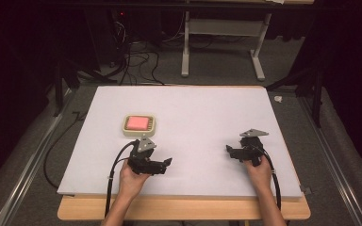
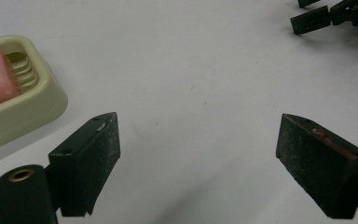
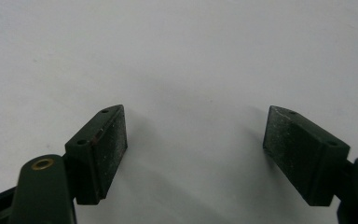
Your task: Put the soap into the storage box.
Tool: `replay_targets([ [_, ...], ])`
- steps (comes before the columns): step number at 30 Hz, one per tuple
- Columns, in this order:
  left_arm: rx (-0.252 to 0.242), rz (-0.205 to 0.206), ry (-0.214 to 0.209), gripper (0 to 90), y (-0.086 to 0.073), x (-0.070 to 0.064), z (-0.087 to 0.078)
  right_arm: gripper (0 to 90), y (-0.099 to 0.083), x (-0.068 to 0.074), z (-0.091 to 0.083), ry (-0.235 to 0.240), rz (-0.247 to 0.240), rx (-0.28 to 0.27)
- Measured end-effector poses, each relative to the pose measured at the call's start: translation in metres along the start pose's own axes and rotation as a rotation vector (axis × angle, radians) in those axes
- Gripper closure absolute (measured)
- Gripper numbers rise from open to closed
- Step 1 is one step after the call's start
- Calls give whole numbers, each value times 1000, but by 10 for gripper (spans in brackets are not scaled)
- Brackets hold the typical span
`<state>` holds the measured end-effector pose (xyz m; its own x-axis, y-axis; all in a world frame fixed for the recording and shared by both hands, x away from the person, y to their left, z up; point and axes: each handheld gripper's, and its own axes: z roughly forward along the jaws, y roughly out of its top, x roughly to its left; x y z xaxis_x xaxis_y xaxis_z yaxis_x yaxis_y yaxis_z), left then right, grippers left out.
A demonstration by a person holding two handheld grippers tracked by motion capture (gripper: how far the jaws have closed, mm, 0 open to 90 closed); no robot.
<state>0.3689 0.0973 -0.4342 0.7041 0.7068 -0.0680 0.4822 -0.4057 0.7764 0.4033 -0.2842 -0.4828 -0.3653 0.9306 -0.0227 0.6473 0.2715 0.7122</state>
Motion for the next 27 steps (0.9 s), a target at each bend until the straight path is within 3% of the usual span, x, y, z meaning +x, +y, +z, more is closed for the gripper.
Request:
replay_targets([
  [15, 44, 1, 21, 144, -7, 4, 11, 221, 0, 0, 0, 0, 0, 0],
  [27, 51, -10, 34, 147, -11, 7, 25, 221, 0, 0, 0, 0, 1, 1],
])
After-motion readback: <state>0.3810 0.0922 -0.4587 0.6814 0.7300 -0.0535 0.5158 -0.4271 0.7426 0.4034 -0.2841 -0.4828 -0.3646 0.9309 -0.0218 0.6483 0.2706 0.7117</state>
